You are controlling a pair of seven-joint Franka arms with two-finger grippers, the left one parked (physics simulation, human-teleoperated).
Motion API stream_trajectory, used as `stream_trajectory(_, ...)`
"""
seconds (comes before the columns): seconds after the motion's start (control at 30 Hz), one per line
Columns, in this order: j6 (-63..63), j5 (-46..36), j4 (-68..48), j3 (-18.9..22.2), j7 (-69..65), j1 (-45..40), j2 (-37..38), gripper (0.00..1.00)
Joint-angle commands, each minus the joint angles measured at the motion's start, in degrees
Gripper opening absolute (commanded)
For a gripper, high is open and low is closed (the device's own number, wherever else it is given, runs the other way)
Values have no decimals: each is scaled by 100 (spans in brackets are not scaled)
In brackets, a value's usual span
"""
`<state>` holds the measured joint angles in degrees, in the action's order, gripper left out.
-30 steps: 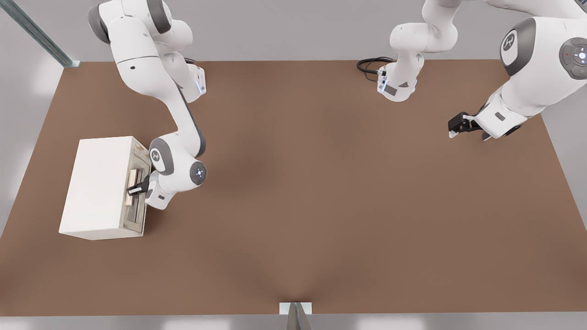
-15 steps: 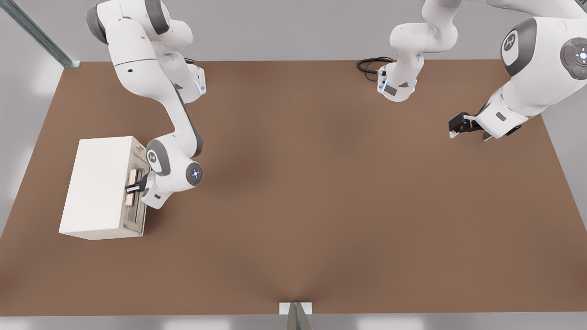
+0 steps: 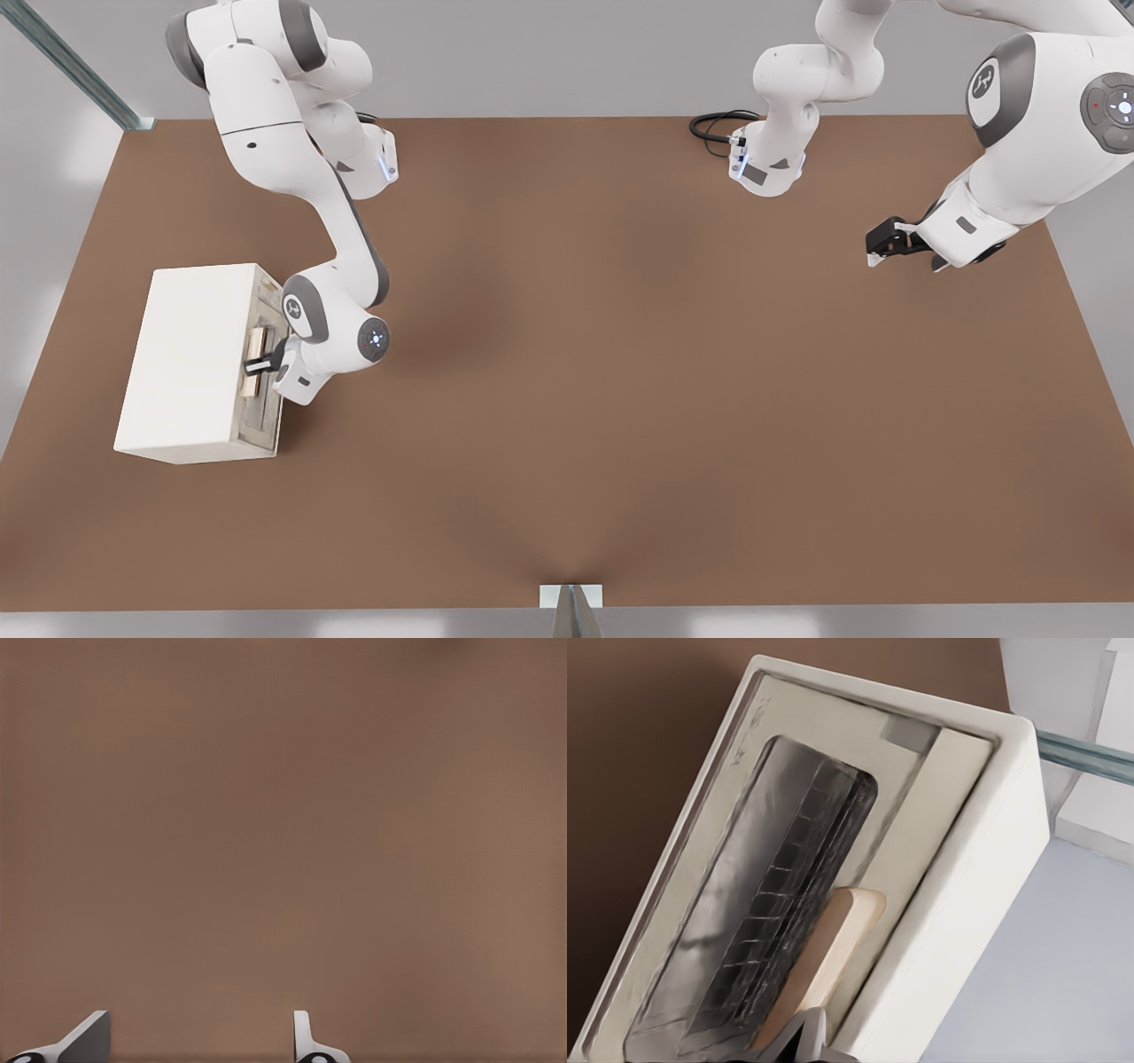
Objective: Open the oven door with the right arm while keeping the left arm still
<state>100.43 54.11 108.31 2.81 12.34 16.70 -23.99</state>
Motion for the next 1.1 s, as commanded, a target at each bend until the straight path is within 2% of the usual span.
stream_trajectory(0.0, 29, -5, -3, 1, 164, 0, 8, 21)
stream_trajectory(0.13, -41, -58, -38, -26, 339, 193, 26, 21)
stream_trajectory(0.2, -128, -495, -414, -34, 235, 404, -114, 21)
stream_trajectory(0.3, -1965, -2869, -2945, -8, -698, 466, -1107, 21)
stream_trajectory(0.33, -2001, -3572, -3149, 18, -855, 194, -1073, 32)
stream_trajectory(0.37, -2001, -4671, -3324, 18, -1382, -439, -1011, 100)
stream_trajectory(0.4, -2001, -5436, -3386, 18, -1603, -782, -792, 100)
stream_trajectory(0.43, -1966, -5753, -3334, 18, -1620, -958, -449, 100)
stream_trajectory(0.53, -2089, -5762, -2833, 36, -1787, -1134, 808, 100)
stream_trajectory(0.6, -2089, -5490, -2350, 27, -1717, -1073, 1458, 100)
stream_trajectory(1.07, -1939, -5446, -2086, 10, -1682, -1073, 1573, 100)
